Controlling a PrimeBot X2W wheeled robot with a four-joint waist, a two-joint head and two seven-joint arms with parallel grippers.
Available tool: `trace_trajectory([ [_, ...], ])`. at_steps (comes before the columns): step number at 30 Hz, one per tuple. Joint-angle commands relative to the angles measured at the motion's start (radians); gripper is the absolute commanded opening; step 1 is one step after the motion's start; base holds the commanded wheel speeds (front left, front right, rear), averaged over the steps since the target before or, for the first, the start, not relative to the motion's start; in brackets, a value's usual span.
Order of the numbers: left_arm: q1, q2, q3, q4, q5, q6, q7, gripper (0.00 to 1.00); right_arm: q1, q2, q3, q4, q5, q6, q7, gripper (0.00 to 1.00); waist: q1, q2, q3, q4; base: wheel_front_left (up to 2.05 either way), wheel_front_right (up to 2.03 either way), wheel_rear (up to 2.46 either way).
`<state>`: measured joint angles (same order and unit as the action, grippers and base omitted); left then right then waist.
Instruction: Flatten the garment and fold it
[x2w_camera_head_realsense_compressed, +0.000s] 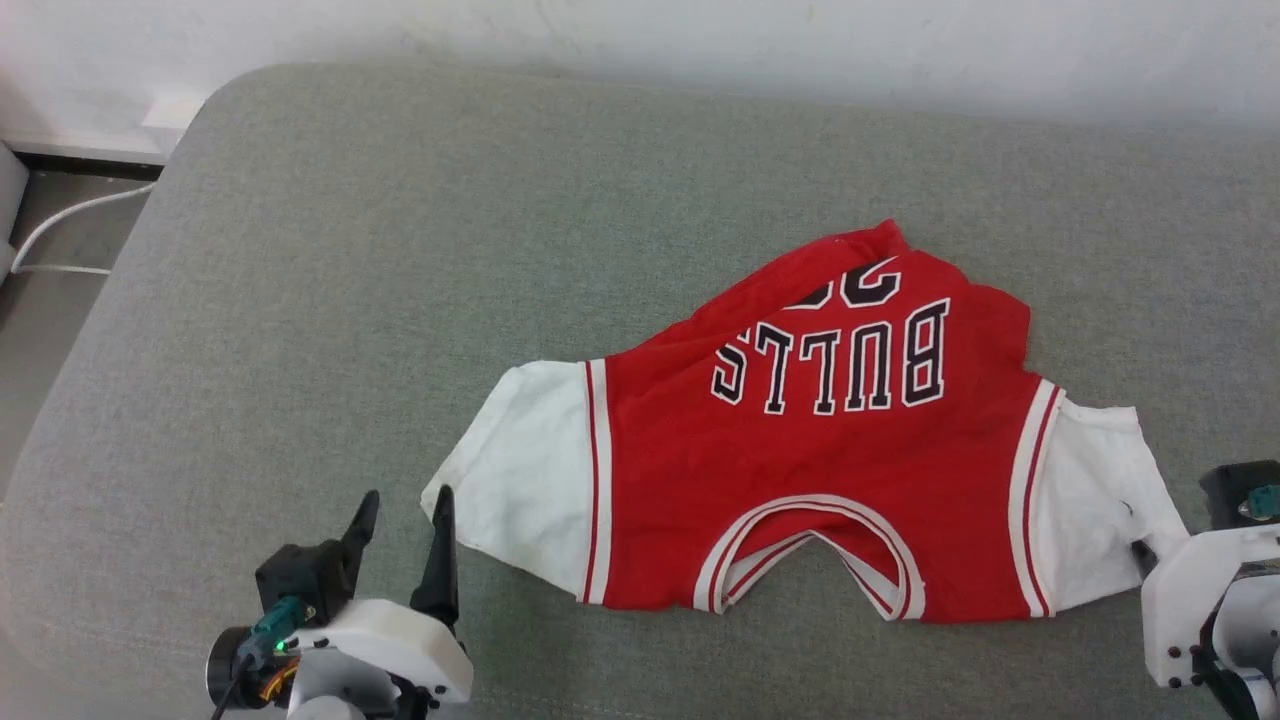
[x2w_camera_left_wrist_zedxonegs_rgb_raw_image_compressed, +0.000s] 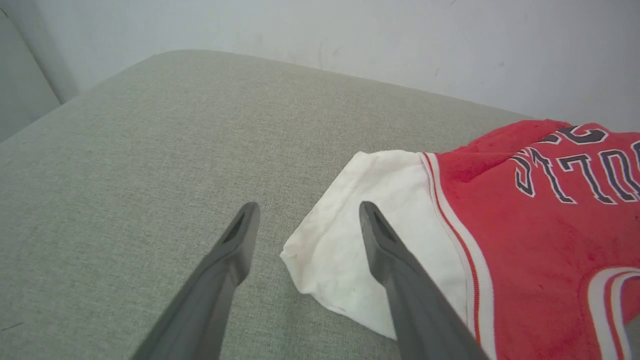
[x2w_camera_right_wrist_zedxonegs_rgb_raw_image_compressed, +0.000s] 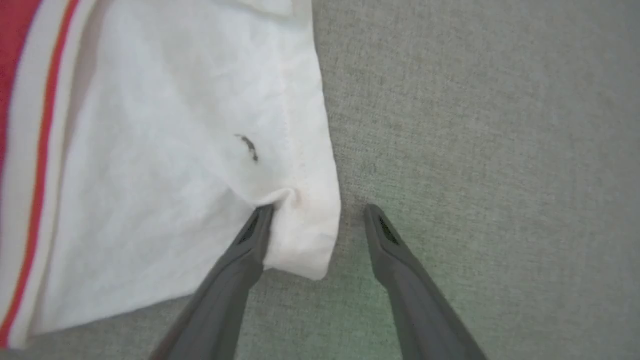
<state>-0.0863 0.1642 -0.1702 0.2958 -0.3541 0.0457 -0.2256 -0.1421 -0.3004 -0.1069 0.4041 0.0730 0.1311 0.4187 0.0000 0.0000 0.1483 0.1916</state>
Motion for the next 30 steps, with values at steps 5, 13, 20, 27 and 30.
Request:
trace_trajectory([
  [5,0.010,0.019,-0.009,0.037,-0.014,-0.013,0.047,1.00,0.012,-0.003,0.002,0.030,0.000,0.000,-0.047,0.00,0.0000,0.0000,-0.021,-0.013,0.00,0.00,0.00],
  [13,0.022,0.067,-0.030,0.071,-0.030,-0.029,0.202,1.00,0.068,0.016,-0.080,-0.084,0.022,0.000,-0.063,0.00,0.0000,0.0000,-0.052,-0.072,0.00,0.00,0.00],
  [20,-0.014,0.091,-0.058,0.120,-0.029,-0.042,0.306,1.00,0.093,0.027,-0.069,-0.186,0.040,0.000,-0.023,0.00,0.0000,0.0000,-0.035,-0.119,0.00,0.00,0.00],
  [27,-0.076,0.098,-0.068,0.168,-0.029,-0.049,0.327,1.00,0.081,0.038,-0.060,-0.232,0.044,0.000,-0.010,0.00,0.0000,0.0000,0.004,-0.147,0.00,0.00,0.00],
  [30,-0.092,0.104,-0.088,0.196,-0.018,-0.054,0.355,1.00,0.075,0.041,-0.055,-0.240,0.048,0.000,-0.008,0.00,0.0000,0.0000,0.018,-0.154,0.00,0.00,0.00],
])
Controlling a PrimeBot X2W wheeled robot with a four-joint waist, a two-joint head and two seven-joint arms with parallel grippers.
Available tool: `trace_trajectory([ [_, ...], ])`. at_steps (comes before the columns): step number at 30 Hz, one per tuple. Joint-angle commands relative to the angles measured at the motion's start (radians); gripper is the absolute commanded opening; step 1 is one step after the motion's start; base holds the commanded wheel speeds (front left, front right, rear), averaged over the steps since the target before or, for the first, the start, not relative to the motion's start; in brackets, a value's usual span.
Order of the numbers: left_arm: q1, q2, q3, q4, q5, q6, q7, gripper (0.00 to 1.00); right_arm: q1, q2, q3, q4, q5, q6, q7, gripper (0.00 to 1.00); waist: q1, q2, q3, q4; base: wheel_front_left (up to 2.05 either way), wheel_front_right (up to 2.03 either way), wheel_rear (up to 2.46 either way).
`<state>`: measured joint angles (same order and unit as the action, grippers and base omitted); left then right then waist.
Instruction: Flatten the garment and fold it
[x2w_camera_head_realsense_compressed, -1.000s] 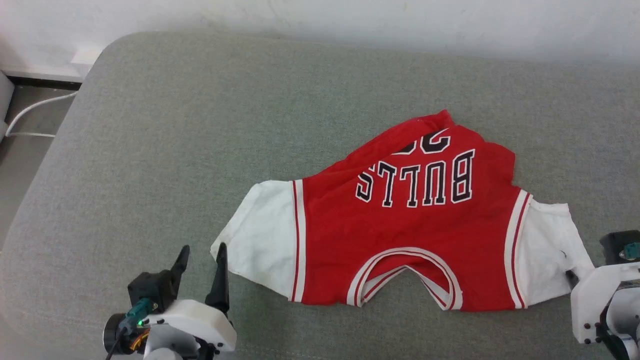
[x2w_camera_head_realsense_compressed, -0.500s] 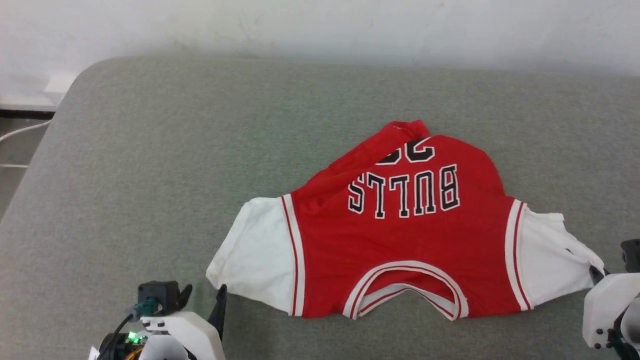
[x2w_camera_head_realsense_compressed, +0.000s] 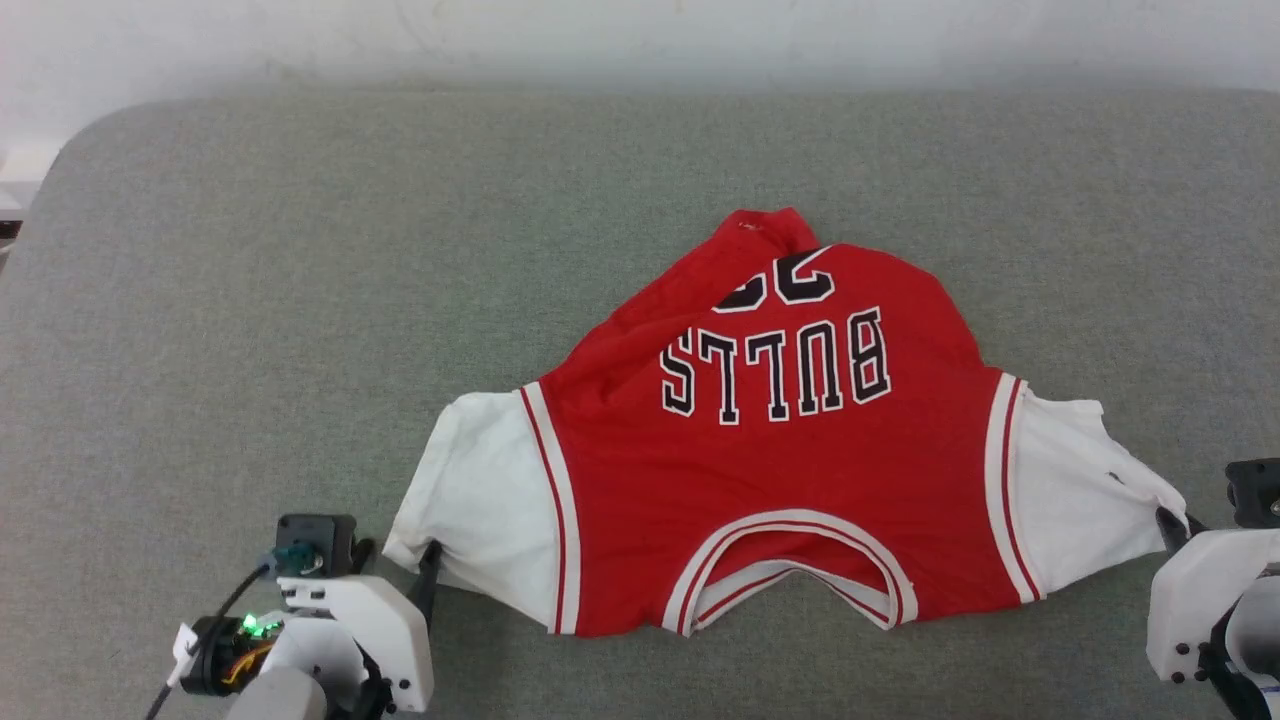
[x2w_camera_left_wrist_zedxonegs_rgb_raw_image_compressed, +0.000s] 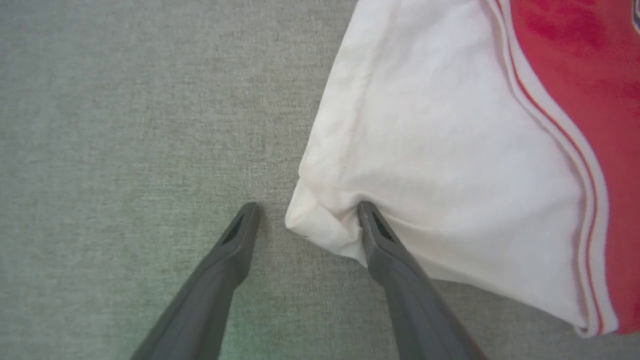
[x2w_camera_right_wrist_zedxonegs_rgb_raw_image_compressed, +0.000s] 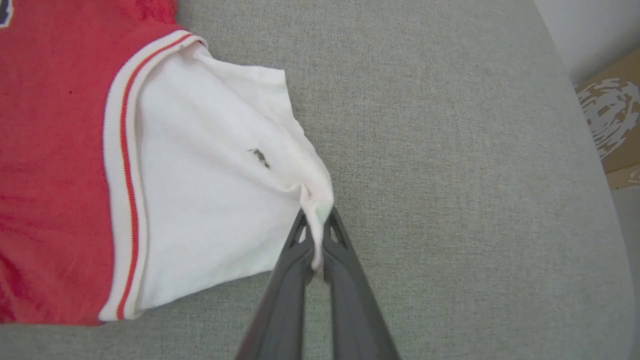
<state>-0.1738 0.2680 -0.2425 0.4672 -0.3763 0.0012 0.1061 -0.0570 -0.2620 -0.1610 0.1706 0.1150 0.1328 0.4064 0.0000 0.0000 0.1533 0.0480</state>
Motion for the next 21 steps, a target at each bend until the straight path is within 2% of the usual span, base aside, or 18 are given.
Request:
trace_trajectory([
  [1,-0.006,-0.002,-0.023,0.033,0.002,-0.016,0.041,0.79,-0.011,0.001,0.000,-0.007,0.007,-0.002,0.004,0.00,0.0000,0.0000,0.017,-0.011,0.00,0.00,0.00],
  [2,-0.006,-0.006,-0.030,0.037,-0.006,-0.026,0.058,0.00,-0.013,-0.002,0.000,-0.008,0.008,-0.002,0.003,0.00,0.0000,0.0000,0.019,-0.012,0.00,0.00,0.00],
  [4,-0.001,-0.012,-0.045,0.039,-0.016,-0.044,0.090,0.00,-0.016,-0.007,-0.004,-0.009,0.010,-0.002,-0.002,0.00,0.0000,0.0000,0.022,-0.011,0.00,0.00,0.00],
  [8,0.015,-0.016,-0.051,0.021,-0.030,-0.052,0.102,0.00,-0.019,-0.017,-0.008,-0.014,0.010,-0.002,-0.009,0.00,0.0000,0.0000,0.010,-0.007,0.00,0.00,0.00],
  [15,0.049,-0.002,-0.032,-0.059,-0.037,-0.030,0.056,0.00,-0.021,-0.040,0.004,-0.028,0.020,-0.002,-0.024,0.00,0.0000,0.0000,-0.067,0.003,0.00,0.00,0.00],
  [21,0.081,0.022,0.015,-0.228,-0.067,-0.018,0.012,0.00,-0.062,-0.077,0.014,-0.096,0.073,-0.002,-0.023,0.00,0.0000,0.0000,-0.150,-0.006,0.00,0.00,0.00],
])
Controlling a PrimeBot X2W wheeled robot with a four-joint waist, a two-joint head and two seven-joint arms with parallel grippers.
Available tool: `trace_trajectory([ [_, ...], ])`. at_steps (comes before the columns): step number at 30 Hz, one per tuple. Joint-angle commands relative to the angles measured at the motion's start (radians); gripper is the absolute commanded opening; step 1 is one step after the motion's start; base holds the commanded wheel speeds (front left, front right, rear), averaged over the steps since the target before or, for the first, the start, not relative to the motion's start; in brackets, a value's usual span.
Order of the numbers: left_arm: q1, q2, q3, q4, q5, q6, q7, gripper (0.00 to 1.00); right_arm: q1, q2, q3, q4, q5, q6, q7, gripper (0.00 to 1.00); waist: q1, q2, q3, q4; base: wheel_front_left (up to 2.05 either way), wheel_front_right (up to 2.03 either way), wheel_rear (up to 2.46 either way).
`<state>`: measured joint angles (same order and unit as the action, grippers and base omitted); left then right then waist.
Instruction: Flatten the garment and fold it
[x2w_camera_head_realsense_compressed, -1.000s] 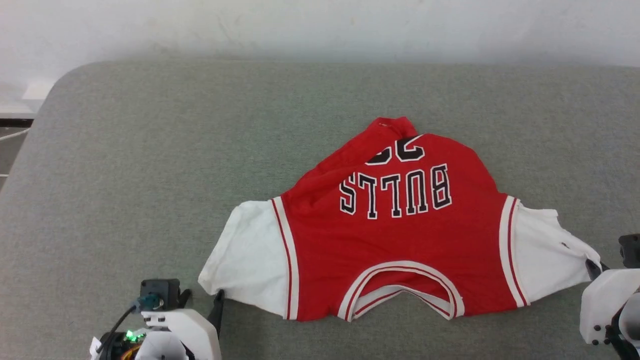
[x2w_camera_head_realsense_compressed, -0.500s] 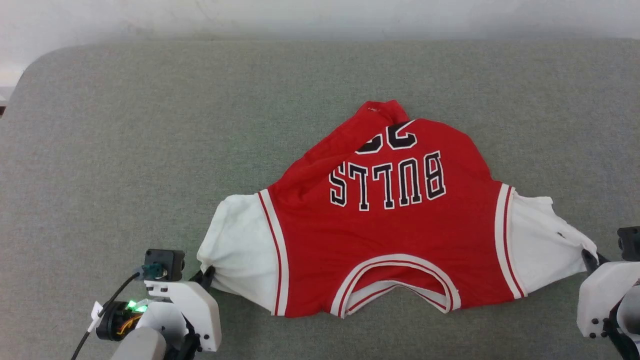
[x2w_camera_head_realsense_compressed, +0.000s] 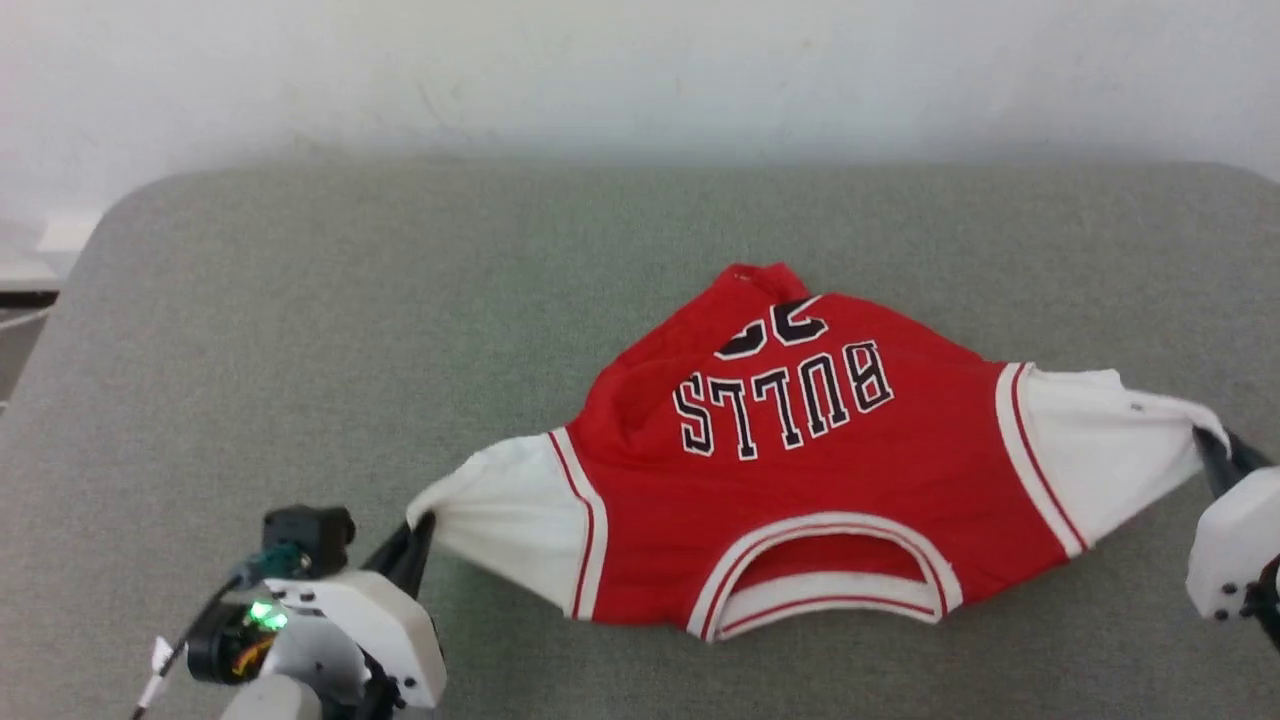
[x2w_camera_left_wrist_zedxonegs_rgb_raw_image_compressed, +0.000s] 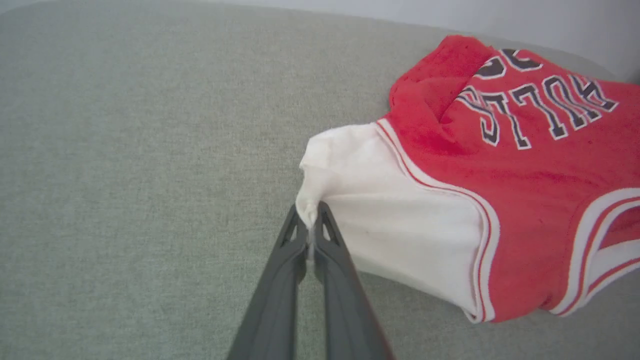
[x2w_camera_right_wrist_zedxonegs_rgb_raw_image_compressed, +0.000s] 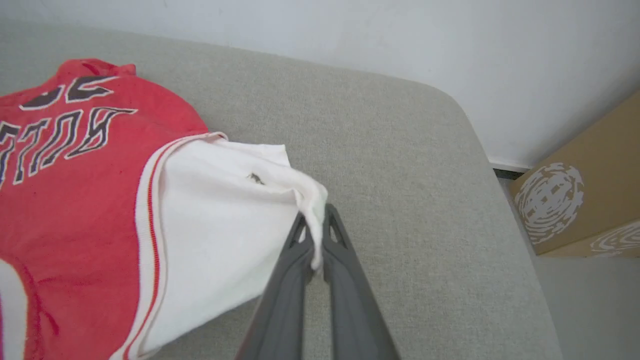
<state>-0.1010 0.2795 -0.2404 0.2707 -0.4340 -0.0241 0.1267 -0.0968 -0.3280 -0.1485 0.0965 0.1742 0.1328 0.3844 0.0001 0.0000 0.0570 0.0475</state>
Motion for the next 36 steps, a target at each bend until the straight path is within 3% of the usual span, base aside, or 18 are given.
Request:
trace_trajectory([
  [1,0.013,0.014,0.023,-0.066,-0.025,0.003,-0.007,0.00,-0.032,-0.018,0.001,-0.039,0.029,-0.002,0.004,0.00,-0.0001,0.0000,-0.064,-0.008,0.00,0.00,0.00],
  [7,0.017,0.053,0.083,-0.265,-0.084,0.004,0.037,0.00,-0.103,-0.077,0.008,-0.135,0.132,-0.002,0.040,0.00,-0.0001,0.0000,-0.096,-0.023,0.00,0.00,0.00],
  [15,-0.071,0.094,0.205,-0.552,-0.140,0.068,0.087,0.00,-0.313,-0.144,-0.017,-0.255,0.263,-0.002,0.088,0.00,-0.0001,0.0000,-0.119,-0.054,0.00,0.00,0.00],
  [20,-0.169,0.088,0.254,-0.636,-0.163,0.102,0.083,0.00,-0.468,-0.131,-0.008,-0.263,0.320,-0.002,0.119,0.00,-0.0001,0.0000,-0.116,-0.074,0.00,0.00,0.00],
  [28,-0.406,0.109,0.279,-0.574,-0.170,0.117,0.090,0.00,-0.679,-0.177,0.113,-0.177,0.308,-0.002,0.104,0.00,-0.0001,0.0000,-0.027,-0.100,0.00,0.00,0.00],
  [36,-0.725,0.172,0.264,-0.386,-0.131,0.089,0.084,0.00,-0.979,-0.158,0.153,-0.010,0.299,-0.002,0.044,0.00,-0.0001,0.0000,0.207,-0.122,0.00,0.00,0.00],
])
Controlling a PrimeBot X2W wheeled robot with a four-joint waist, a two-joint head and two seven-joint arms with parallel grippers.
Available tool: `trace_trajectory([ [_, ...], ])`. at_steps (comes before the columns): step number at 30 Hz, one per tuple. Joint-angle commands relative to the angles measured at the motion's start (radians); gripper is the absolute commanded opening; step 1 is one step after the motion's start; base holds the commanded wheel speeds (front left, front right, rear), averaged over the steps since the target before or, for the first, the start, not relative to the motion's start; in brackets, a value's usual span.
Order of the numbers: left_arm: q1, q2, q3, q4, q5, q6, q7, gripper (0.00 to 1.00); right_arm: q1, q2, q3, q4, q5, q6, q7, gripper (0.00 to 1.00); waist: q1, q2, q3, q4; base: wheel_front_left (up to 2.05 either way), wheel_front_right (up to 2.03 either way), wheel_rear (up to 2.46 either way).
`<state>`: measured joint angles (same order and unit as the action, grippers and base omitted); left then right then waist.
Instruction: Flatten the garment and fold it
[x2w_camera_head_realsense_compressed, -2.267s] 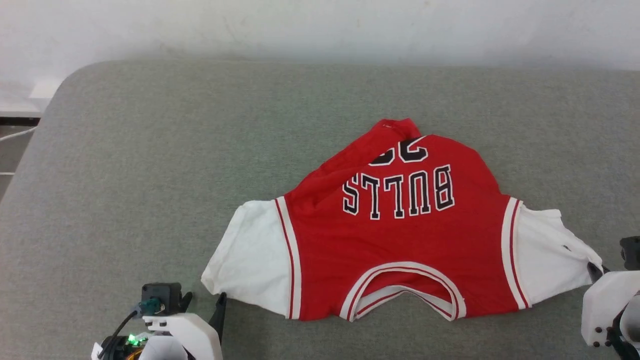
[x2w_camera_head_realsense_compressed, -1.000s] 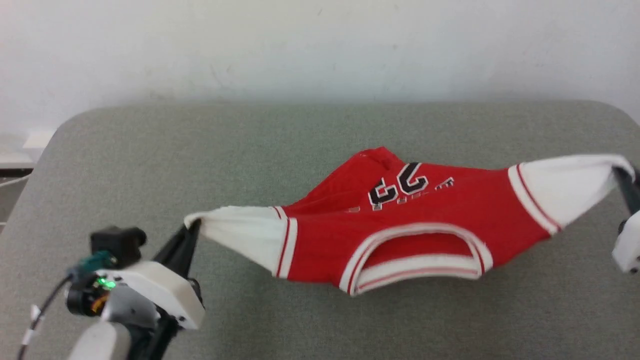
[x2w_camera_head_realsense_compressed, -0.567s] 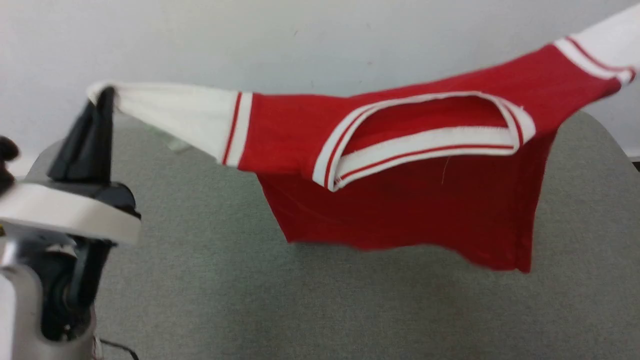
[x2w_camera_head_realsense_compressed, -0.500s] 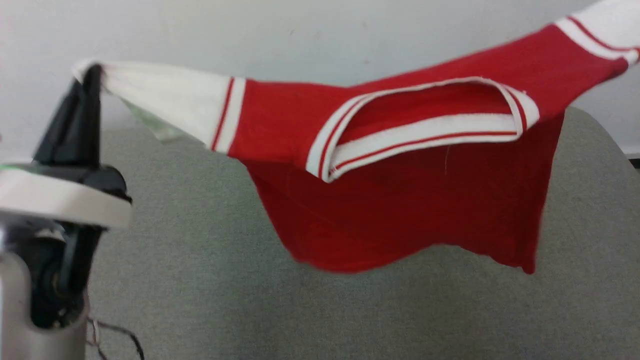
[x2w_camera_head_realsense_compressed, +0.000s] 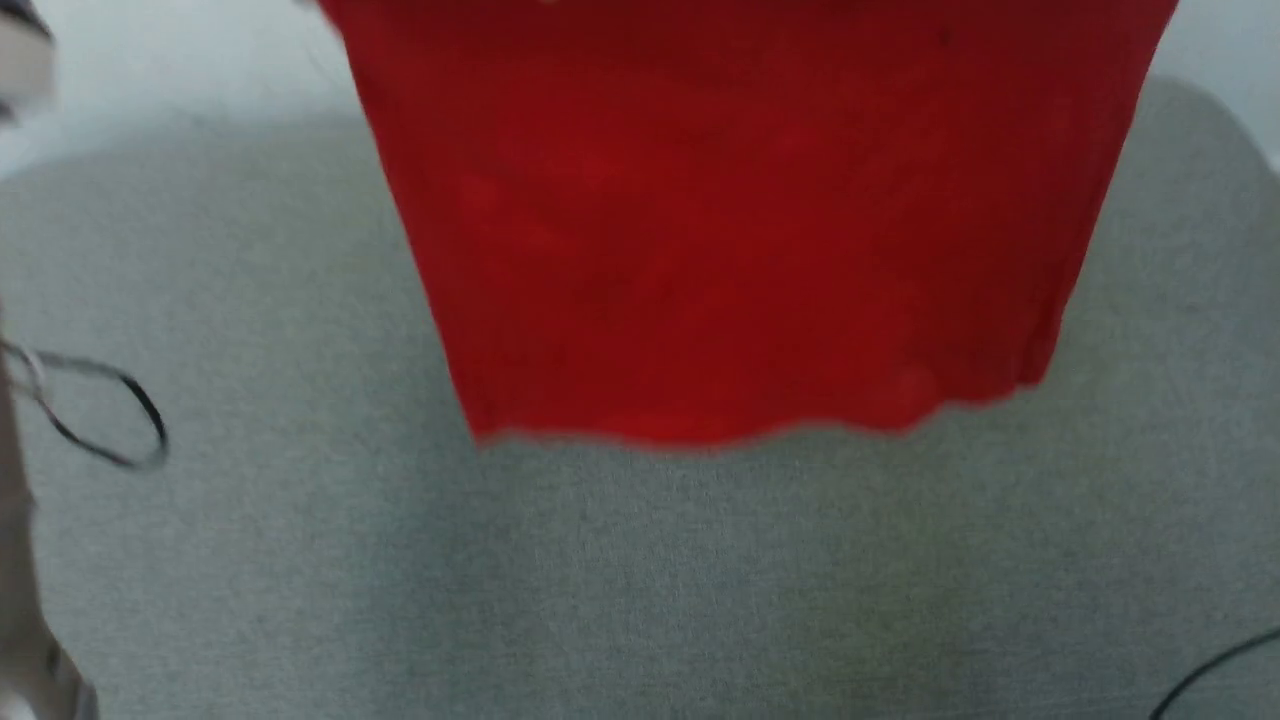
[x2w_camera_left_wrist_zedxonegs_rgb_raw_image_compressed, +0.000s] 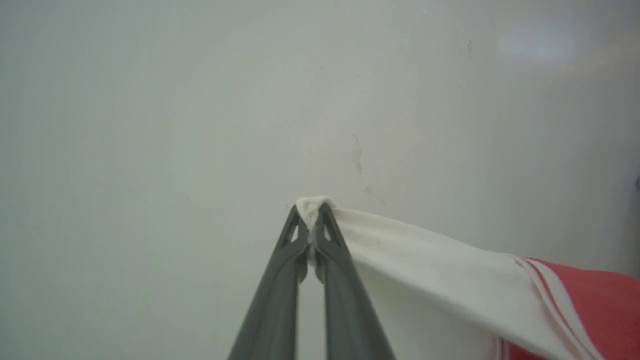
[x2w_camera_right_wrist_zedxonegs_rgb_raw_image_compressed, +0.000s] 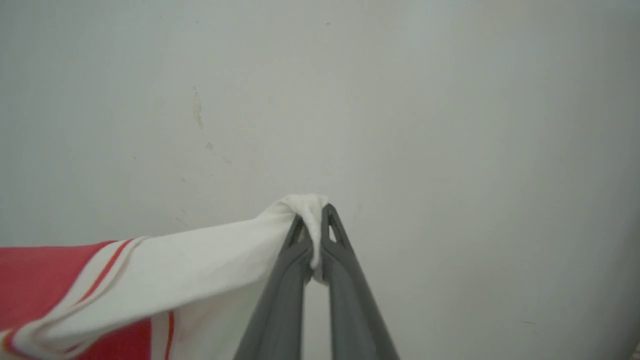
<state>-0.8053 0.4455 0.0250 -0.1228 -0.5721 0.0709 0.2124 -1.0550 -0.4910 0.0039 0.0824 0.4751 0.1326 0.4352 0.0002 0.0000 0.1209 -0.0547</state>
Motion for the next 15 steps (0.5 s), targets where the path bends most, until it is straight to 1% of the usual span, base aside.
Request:
trace_trajectory([
  [1,-0.066,0.012,-0.009,0.038,0.012,-0.014,-0.002,0.00,-0.063,0.004,0.011,0.029,-0.012,-0.002,-0.017,0.00,-0.0002,0.0000,0.172,-0.021,0.00,0.00,0.00],
  [5,-0.265,0.027,-0.038,0.164,0.032,-0.042,-0.014,0.00,-0.234,0.016,0.030,0.152,-0.046,-0.002,-0.075,0.00,-0.0002,0.0000,0.285,-0.021,0.00,0.00,0.00],
  [7,-0.373,0.031,-0.058,0.235,0.050,-0.056,-0.026,0.00,-0.318,0.041,0.014,0.224,-0.051,-0.002,-0.105,0.00,-0.0002,0.0000,0.340,-0.017,0.00,0.00,0.00],
  [12,-0.600,0.012,-0.099,0.415,0.092,-0.075,-0.090,0.00,-0.483,0.069,0.030,0.376,-0.101,-0.002,-0.178,0.00,-0.0002,0.0000,0.438,-0.001,0.00,0.00,0.00],
  [15,-0.701,0.003,-0.105,0.510,0.110,-0.076,-0.145,0.00,-0.568,0.083,0.044,0.453,-0.131,-0.002,-0.230,0.00,-0.0002,0.0000,0.483,0.009,0.00,0.00,0.00],
])
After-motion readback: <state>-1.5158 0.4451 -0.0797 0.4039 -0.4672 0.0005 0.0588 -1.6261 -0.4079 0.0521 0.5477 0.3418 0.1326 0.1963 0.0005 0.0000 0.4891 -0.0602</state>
